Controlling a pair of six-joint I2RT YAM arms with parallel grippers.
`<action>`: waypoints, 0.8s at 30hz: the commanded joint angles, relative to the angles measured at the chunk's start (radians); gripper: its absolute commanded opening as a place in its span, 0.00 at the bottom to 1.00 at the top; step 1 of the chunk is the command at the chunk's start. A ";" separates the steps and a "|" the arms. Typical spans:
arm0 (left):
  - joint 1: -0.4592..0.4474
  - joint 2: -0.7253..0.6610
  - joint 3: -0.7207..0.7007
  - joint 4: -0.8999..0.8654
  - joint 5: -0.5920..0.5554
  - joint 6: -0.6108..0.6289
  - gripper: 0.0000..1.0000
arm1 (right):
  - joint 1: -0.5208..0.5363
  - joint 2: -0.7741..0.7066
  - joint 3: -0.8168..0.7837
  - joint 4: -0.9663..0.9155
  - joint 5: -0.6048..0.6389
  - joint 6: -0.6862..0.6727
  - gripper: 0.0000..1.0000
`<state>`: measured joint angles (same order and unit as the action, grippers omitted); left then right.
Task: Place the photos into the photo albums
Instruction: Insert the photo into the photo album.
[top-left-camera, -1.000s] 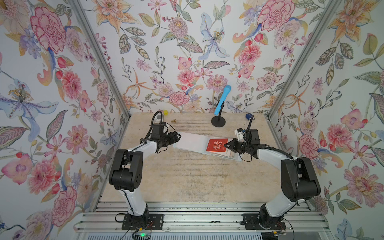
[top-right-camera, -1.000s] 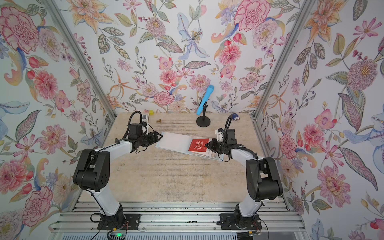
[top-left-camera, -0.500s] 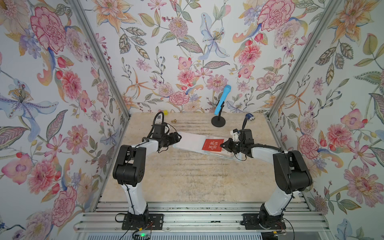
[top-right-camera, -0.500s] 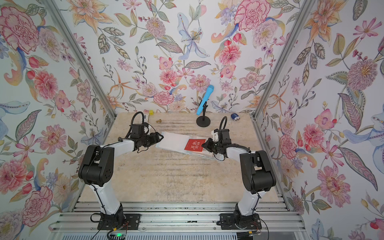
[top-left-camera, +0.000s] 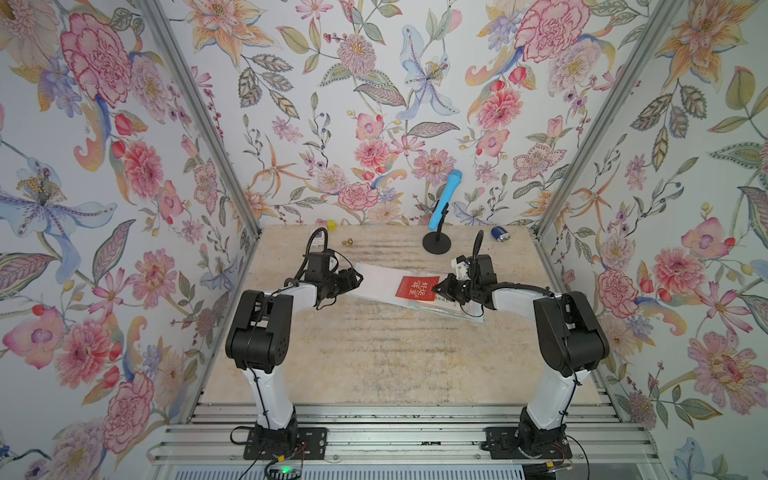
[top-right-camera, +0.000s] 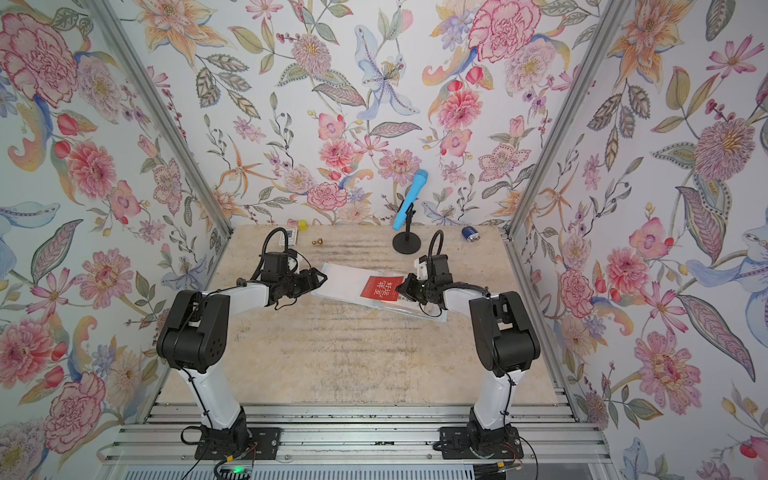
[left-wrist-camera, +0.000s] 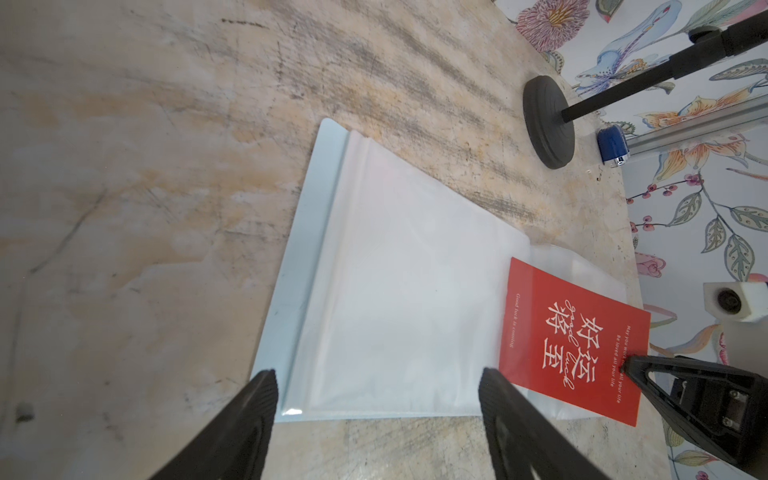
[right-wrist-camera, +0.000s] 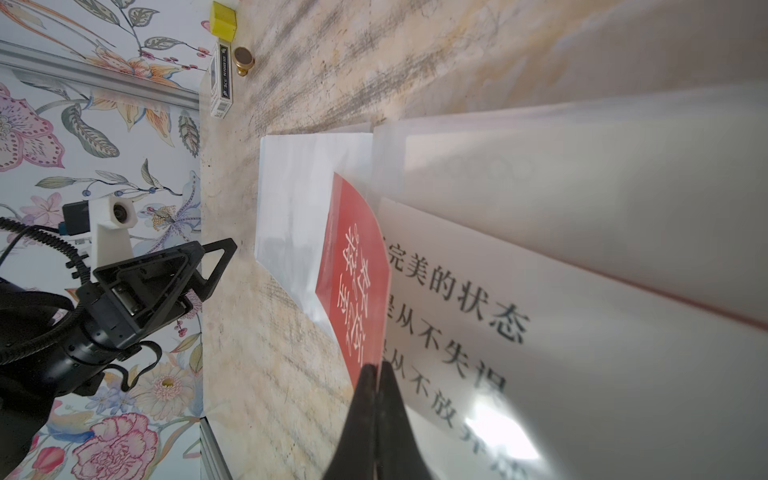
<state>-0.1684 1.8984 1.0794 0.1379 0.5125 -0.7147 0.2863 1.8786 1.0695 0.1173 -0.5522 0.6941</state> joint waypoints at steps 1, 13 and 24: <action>0.007 -0.020 -0.029 0.028 0.004 -0.008 0.80 | 0.023 0.044 0.048 -0.001 0.023 0.010 0.04; 0.001 -0.106 -0.124 0.044 0.005 -0.025 0.80 | 0.097 0.186 0.208 -0.050 0.069 -0.021 0.10; -0.002 -0.143 -0.141 0.034 -0.002 -0.029 0.80 | 0.147 0.302 0.367 -0.116 0.099 -0.045 0.15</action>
<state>-0.1684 1.7939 0.9501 0.1631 0.5163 -0.7406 0.4179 2.1506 1.3911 0.0429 -0.4755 0.6731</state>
